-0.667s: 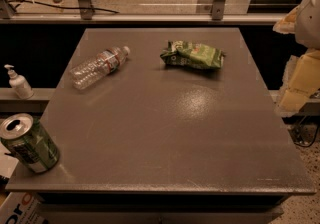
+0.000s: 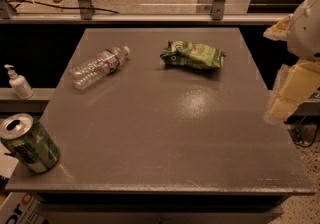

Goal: Knock green can over

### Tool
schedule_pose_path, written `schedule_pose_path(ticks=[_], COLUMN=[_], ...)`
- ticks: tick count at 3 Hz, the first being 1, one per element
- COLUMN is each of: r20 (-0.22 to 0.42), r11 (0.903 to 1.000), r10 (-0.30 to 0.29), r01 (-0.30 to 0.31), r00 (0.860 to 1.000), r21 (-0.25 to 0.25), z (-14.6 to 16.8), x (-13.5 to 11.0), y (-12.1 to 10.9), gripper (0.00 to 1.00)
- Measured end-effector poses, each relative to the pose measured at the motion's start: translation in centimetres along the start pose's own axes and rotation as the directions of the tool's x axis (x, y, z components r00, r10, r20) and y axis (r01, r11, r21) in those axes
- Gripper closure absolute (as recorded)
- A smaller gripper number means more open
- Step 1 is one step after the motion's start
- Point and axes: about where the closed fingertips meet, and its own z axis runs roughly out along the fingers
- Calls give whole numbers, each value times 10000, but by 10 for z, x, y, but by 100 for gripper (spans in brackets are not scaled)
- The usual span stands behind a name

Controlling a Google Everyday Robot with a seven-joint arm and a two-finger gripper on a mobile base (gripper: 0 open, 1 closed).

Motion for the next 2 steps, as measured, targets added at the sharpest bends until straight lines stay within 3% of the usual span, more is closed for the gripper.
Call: schedule_pose_path(ticks=[1,2], r20=[1152,2522], r11=[9996,9976], r10=[-155,-177], r01=[179,340], r00=[9932,9675], r21=[-201,-603], z=[28,55], x=[-25,-56], y=[25,48], gripper=[0,0])
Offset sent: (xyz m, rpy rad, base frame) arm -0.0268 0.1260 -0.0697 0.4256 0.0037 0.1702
